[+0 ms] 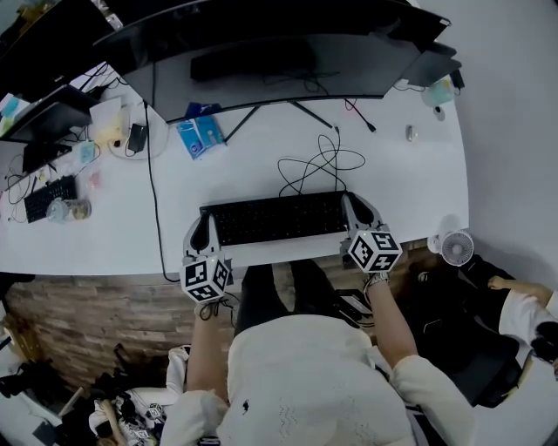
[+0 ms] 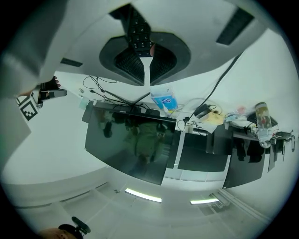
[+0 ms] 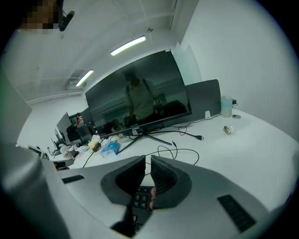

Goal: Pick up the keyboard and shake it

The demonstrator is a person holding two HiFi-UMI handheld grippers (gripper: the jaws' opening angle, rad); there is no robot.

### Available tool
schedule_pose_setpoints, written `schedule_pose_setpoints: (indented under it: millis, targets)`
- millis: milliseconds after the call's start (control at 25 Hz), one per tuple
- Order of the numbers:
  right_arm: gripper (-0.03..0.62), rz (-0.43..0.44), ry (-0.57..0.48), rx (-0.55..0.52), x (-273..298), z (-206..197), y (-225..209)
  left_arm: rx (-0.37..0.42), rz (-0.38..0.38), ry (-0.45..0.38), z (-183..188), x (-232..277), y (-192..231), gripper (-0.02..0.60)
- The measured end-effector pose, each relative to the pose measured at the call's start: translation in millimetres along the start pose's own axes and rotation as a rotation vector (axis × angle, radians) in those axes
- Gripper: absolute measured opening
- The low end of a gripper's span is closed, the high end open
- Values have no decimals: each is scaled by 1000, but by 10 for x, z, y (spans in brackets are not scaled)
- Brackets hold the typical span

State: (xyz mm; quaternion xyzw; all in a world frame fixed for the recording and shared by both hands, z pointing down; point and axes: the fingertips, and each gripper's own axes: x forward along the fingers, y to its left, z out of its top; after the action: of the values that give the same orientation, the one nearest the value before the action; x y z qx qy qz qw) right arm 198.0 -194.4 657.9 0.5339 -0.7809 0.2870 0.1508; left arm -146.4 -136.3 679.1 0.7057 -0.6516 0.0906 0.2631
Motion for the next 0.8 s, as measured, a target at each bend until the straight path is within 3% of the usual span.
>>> schedule_pose_setpoints:
  millis: [120,240,400,720,800]
  targets:
    - [65,-5,43,11,80,-173,-48,-22,-7,27,-106,24,67,33]
    - [75,-16,68,49,130,-349,-130,-29,-2,72,-283,54,127,123]
    - [97,-20,113,69,193,-609,-206,-25,8,132,-550,61,193,134]
    - [235,10,215,79,314,-1055,-304,-79,29,189,-867,121,404,210]
    - [239,8,203,68,341,-1070,-340,-80,35,199,-904,168,468,220]
